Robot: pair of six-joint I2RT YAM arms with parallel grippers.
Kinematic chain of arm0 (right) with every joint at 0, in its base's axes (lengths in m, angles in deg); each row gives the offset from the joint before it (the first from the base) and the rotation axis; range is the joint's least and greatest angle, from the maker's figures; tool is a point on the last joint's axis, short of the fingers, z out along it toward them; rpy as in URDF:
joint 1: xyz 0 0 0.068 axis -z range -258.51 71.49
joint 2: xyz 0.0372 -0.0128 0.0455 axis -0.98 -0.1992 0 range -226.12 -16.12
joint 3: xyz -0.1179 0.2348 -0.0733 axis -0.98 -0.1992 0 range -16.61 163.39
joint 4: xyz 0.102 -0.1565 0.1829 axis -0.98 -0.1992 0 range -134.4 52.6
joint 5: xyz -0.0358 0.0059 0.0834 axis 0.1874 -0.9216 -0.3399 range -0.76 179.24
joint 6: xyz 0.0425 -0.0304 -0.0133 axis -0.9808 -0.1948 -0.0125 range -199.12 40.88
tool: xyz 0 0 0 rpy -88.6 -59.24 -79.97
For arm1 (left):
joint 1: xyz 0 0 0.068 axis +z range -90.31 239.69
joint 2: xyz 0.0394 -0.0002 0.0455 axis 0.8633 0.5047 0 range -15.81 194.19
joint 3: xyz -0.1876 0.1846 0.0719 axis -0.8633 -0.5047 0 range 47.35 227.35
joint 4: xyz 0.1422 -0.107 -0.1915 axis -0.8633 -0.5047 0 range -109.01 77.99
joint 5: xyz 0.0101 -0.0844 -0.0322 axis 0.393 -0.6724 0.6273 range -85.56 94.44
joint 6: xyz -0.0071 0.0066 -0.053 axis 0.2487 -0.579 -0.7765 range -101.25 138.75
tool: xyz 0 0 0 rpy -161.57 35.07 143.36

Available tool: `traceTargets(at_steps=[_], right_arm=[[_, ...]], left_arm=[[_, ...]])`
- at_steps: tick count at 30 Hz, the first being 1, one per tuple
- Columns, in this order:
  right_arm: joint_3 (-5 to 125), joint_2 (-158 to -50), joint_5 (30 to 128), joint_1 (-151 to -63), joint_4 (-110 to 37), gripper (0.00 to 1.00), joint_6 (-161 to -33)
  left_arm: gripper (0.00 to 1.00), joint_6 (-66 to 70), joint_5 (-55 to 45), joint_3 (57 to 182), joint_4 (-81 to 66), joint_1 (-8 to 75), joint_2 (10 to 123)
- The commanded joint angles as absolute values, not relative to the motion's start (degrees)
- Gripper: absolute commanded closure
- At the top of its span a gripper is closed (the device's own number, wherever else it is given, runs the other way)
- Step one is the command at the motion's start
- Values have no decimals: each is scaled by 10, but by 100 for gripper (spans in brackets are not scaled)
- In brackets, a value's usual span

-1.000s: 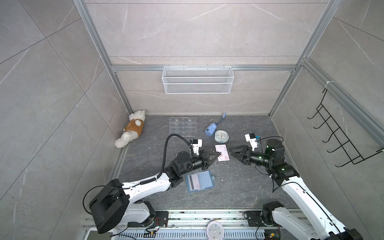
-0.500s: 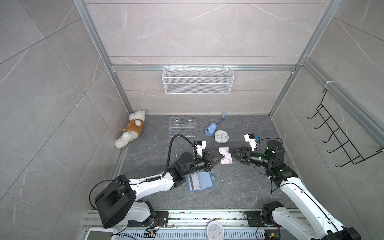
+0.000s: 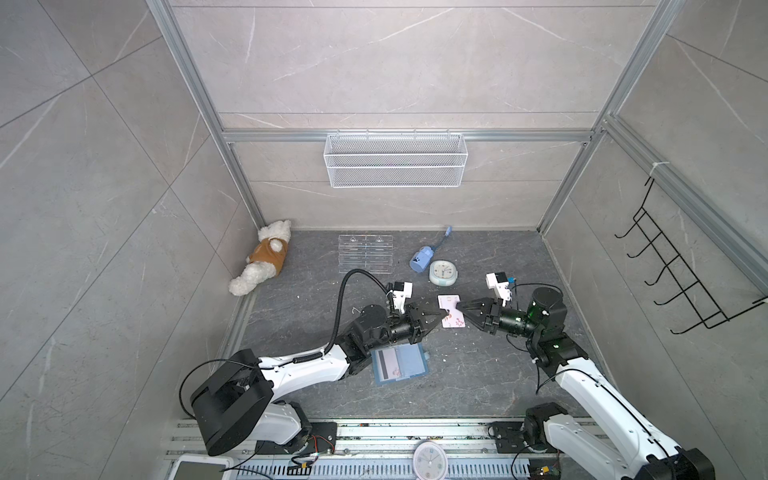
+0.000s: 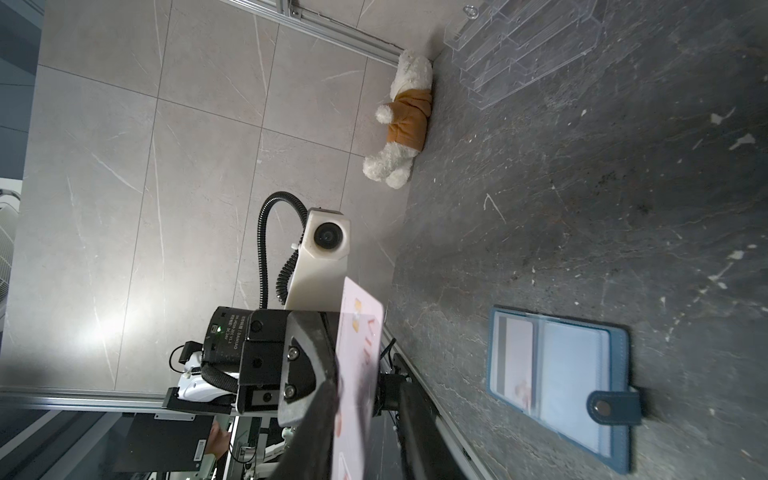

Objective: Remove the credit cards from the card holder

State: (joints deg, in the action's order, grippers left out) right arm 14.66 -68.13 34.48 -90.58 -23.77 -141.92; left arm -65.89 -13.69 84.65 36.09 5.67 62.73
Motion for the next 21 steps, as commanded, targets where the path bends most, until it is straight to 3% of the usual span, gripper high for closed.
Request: traceTargets(at_steps=[1,14,19,21], right_arm=[[134,-678,324,-905,-180,73,-1454],[111,-674,316,-904,-139,82,-1482],[113,-673,315,-904,-144,100,-1482],[119,-671,318,-905,-173,100,-1467]], left_arm=[[100,-653,-142,868,388,54,630],[100,-652,-143,871,386,54,637],[100,-652,-142,869,386,54,642],[100,-650,-139,867,387,54,640]])
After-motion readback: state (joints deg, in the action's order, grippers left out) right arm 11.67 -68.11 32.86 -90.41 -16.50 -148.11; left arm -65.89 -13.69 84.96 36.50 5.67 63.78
